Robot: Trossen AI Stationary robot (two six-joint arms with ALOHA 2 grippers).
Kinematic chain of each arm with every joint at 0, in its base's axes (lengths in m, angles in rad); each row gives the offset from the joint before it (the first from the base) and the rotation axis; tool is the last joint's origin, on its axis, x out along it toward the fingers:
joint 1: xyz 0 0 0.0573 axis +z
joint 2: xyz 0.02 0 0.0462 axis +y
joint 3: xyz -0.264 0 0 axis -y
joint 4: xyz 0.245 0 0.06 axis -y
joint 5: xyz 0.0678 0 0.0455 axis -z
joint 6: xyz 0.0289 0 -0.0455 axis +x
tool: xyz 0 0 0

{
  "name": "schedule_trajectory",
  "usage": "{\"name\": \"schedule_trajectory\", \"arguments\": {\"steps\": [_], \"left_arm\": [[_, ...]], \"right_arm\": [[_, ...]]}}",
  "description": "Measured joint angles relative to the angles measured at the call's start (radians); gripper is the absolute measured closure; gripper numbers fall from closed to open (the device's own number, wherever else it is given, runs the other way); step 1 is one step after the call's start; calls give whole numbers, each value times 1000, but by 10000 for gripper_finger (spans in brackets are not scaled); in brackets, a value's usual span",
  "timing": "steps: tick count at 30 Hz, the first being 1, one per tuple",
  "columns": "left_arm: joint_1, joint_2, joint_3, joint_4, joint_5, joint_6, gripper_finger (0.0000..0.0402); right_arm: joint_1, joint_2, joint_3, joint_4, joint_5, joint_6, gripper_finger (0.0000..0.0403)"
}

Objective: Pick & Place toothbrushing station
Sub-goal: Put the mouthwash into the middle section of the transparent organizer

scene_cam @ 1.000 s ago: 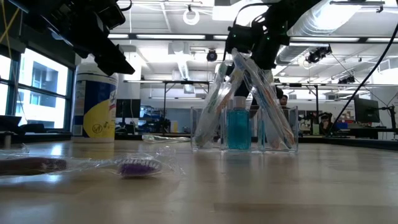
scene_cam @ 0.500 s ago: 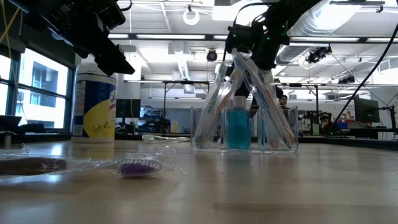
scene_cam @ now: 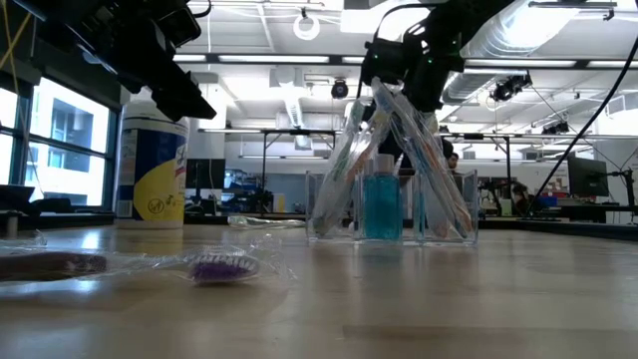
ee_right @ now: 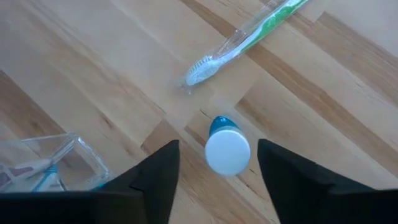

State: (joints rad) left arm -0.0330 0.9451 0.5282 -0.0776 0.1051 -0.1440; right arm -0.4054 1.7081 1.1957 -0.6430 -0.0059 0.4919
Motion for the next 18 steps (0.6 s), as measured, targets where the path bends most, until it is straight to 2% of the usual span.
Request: {"name": "schedule_trajectory", "arguments": {"steps": [10, 14, 18], "left_arm": [[0, 0, 0, 0, 0, 0, 162], [0, 0, 0, 0, 0, -4, 162], [0, 0, 0, 0, 0, -11, 162]], "right_arm": [[14, 0, 0, -1, -18, -29, 277], [13, 0, 0, 1, -18, -31, 295], [13, 0, 0, 1, -15, -48, 296]]}}
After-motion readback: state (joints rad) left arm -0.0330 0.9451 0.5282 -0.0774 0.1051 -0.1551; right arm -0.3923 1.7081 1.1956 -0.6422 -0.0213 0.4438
